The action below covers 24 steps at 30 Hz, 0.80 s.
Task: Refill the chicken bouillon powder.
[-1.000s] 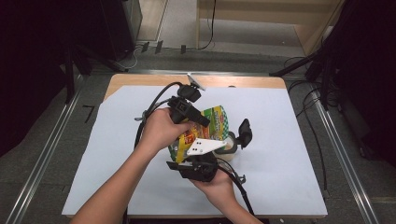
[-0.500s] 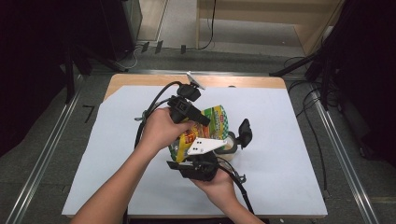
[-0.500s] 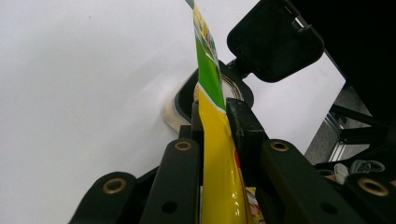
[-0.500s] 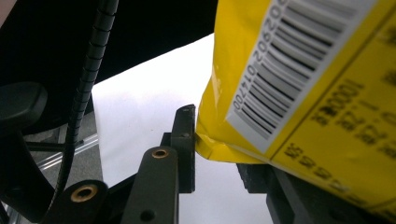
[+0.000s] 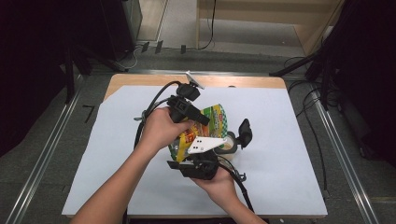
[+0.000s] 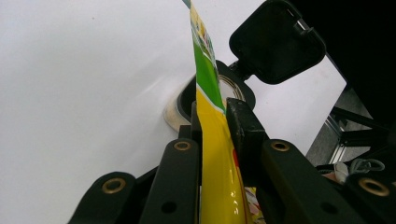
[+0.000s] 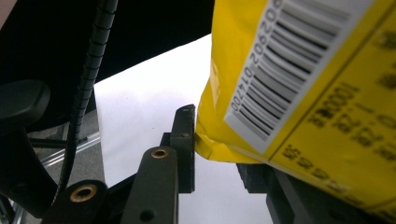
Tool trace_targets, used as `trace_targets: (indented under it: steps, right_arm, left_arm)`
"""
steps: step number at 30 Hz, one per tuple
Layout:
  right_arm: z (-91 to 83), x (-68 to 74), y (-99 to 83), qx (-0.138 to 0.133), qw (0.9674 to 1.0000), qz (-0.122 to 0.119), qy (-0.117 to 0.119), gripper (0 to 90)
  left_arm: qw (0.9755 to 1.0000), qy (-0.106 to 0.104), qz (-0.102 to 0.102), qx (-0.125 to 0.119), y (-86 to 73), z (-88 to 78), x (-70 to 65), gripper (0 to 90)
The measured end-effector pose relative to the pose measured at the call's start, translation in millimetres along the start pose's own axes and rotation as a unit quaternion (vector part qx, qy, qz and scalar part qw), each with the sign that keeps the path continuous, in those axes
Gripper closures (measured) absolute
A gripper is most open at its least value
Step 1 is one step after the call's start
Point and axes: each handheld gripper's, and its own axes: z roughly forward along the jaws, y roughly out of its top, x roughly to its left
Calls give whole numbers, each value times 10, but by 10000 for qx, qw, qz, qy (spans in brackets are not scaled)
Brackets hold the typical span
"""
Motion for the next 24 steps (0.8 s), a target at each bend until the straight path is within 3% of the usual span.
trace_targets:
  steps: [24]
  right_arm:
    - [3,-1,-3,16,10000,19,-25,722]
  left_arm:
    - [10000,5,-6,8,6,16,1,821]
